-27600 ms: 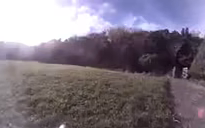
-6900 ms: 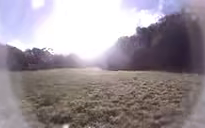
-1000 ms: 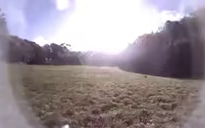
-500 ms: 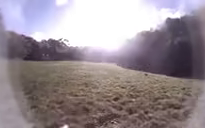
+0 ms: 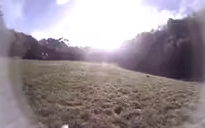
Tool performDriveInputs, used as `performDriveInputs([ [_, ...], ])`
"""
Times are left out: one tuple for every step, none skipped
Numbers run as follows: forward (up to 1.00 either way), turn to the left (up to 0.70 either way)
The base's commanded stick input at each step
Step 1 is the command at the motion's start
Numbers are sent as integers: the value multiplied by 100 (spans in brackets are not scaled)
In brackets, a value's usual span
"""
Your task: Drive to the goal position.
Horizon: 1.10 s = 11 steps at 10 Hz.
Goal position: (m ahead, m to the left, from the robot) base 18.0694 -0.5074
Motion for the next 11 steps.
performDriveInputs([
  [70, 0],
  [70, 0],
  [70, 0],
  [70, 0],
  [70, 0],
  [70, 0],
  [70, 0],
  [70, 0],
  [70, 0],
  [70, 0],
  [70, 0],
])
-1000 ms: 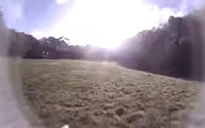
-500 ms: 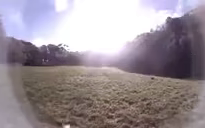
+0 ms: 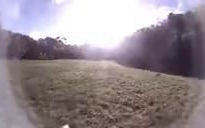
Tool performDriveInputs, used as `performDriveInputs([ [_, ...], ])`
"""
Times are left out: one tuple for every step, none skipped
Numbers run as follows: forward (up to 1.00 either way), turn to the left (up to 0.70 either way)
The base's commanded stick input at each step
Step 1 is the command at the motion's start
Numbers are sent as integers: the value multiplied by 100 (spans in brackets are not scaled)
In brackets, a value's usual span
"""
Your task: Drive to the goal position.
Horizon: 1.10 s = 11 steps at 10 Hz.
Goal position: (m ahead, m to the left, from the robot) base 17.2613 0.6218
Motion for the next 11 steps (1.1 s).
performDriveInputs([
  [70, 0],
  [70, 0],
  [70, 0],
  [70, 0],
  [70, 0],
  [70, 0],
  [70, 0],
  [70, 0],
  [70, 0],
  [70, 0],
  [70, 0],
])
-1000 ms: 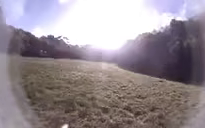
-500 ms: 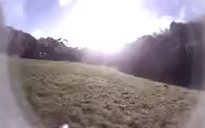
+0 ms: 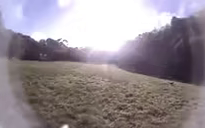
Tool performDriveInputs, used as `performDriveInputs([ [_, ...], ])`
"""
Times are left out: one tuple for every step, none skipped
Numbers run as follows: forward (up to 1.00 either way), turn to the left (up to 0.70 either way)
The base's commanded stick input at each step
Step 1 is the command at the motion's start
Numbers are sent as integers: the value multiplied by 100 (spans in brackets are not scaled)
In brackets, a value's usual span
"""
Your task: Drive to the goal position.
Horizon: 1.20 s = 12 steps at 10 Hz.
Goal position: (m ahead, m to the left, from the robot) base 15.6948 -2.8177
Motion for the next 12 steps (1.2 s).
performDriveInputs([
  [70, 0],
  [70, 0],
  [70, 0],
  [70, 0],
  [70, 0],
  [70, 0],
  [70, 0],
  [70, 0],
  [70, 0],
  [70, 0],
  [70, 0],
  [70, 0],
])
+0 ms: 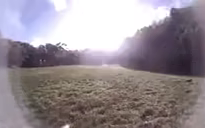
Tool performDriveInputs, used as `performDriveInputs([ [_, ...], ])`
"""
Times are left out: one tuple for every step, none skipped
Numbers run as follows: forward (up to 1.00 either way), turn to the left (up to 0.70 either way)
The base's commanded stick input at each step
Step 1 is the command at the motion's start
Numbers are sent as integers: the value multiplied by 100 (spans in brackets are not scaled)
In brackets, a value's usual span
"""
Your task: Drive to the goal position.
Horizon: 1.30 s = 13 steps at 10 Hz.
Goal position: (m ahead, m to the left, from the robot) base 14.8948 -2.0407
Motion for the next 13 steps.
performDriveInputs([
  [70, 0],
  [70, 0],
  [70, 0],
  [70, 0],
  [70, 0],
  [70, 0],
  [70, 0],
  [70, 0],
  [70, 0],
  [70, 0],
  [70, 0],
  [70, 0],
  [70, 0],
])
